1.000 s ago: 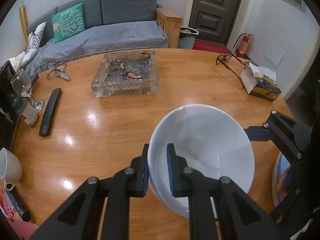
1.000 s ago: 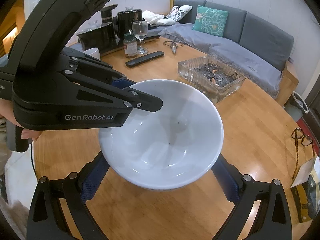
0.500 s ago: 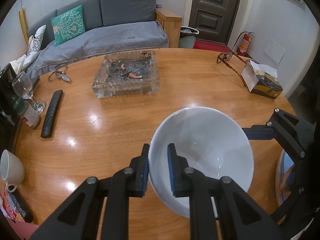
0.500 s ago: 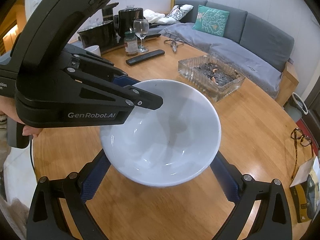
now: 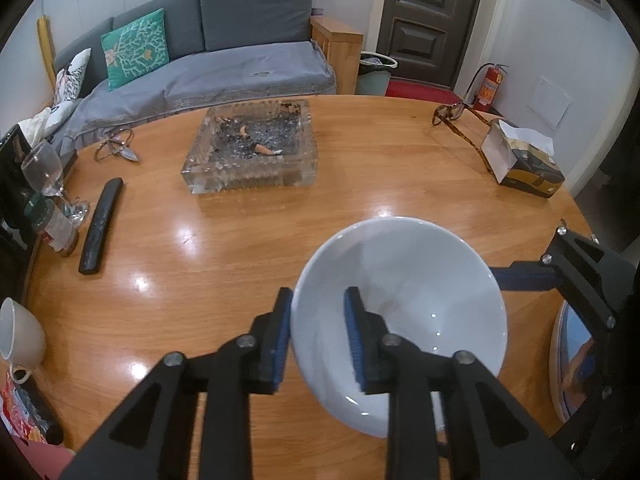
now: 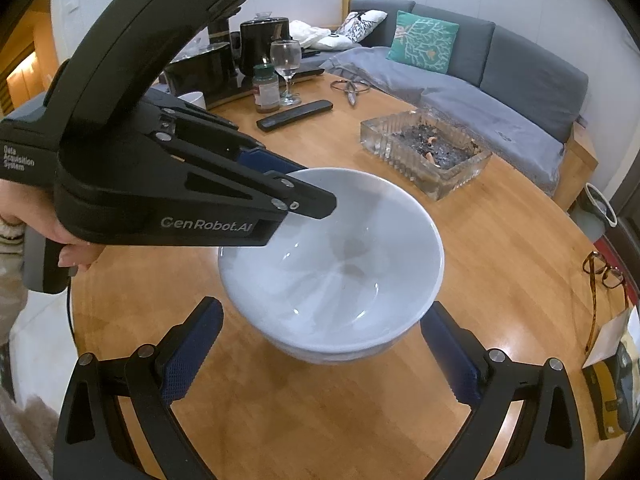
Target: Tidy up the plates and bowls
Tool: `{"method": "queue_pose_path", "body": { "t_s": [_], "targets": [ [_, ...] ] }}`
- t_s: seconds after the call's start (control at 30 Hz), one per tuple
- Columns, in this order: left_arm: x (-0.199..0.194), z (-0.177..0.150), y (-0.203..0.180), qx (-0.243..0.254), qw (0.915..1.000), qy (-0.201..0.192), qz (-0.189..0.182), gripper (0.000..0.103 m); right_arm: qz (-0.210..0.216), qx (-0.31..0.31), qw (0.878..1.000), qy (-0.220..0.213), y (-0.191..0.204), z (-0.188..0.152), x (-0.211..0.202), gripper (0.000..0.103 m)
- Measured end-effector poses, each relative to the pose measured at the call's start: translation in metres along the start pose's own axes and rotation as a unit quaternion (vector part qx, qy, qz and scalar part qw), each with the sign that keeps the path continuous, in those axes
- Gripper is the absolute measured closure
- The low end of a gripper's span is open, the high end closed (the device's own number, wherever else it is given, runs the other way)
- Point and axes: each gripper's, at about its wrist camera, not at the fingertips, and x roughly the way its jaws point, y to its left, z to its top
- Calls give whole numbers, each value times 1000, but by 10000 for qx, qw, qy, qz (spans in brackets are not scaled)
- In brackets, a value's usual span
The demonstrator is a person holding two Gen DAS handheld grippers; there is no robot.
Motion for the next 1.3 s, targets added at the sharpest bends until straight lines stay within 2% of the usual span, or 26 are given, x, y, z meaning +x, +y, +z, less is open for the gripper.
{"method": "queue_pose_path", "body": {
  "t_s": [0.17, 0.7, 0.97, 1.3],
  "targets": [
    [4, 0, -6, 72, 10000, 40, 18, 68, -31, 88, 10000, -10, 5, -9, 0, 4],
    [19, -2, -5, 72, 9998, 157, -1, 68, -99, 556, 9984, 73, -1, -23, 27, 3],
    [19, -5, -1, 126, 9998, 98, 113, 80, -93, 525, 9986, 71, -1, -22, 31, 5],
    [7, -24, -12, 296, 9994, 153, 130, 80, -86, 509, 9986, 112, 3, -26, 26, 8]
  ]
}}
